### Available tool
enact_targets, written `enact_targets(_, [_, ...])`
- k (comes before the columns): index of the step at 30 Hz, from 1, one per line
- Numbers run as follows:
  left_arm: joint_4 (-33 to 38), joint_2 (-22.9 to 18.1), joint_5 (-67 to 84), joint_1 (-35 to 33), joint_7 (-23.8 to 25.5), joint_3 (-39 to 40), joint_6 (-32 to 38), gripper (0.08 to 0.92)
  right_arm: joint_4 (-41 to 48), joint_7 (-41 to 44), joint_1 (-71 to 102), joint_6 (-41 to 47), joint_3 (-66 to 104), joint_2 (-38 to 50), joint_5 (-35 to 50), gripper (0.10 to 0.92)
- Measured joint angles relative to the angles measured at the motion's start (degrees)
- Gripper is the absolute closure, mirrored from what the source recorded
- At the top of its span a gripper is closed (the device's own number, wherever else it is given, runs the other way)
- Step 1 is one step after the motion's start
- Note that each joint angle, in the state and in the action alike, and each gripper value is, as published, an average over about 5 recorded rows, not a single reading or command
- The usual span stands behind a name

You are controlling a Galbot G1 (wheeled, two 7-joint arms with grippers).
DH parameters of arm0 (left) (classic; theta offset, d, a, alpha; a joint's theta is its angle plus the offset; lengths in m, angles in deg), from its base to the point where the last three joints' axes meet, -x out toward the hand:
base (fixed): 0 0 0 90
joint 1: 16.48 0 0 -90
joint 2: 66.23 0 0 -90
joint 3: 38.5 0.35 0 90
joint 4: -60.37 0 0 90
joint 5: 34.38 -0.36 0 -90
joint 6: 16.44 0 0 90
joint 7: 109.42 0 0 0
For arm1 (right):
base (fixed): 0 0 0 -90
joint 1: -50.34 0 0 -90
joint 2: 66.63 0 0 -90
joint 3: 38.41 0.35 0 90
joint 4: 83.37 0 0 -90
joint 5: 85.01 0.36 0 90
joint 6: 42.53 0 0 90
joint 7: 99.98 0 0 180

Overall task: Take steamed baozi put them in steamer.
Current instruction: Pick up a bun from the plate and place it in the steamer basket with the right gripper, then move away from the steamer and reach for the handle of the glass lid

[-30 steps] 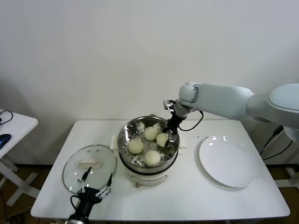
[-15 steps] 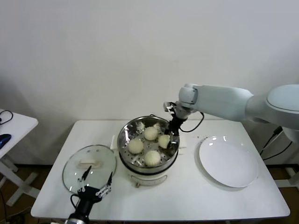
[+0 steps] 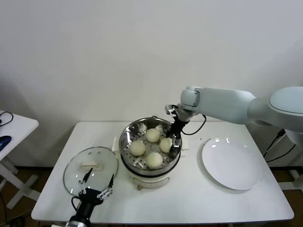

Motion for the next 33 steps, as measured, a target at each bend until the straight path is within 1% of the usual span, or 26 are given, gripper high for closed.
enact_targets(12, [-0.4, 0.3, 0.0, 0.2, -0.2, -0.1, 0.0, 0.177, -1.4, 1.3, -1.7, -0.2, 1.9, 1.0, 1.1, 0.203])
enact_targets(18, [-0.7, 0.5, 0.5, 1.3, -2.2, -0.4, -0.4, 0.177, -4.5, 0.8, -3.4, -0.6, 4.8, 4.2, 1.4, 0.203])
enact_targets(26, [-1.4, 1.0, 0.5, 3.1, -3.9, -0.9, -0.5, 0.177, -13.2, -4.5, -4.2, -2.6, 10.6, 14.5, 0.7, 0.203])
enact_targets(33, [-1.7, 1.6, 0.4, 3.4, -4.8, -0.5, 0.4, 0.177, -22.3, -13.8, 2.1, -4.5, 20.3, 27.1, -2.1, 0.203])
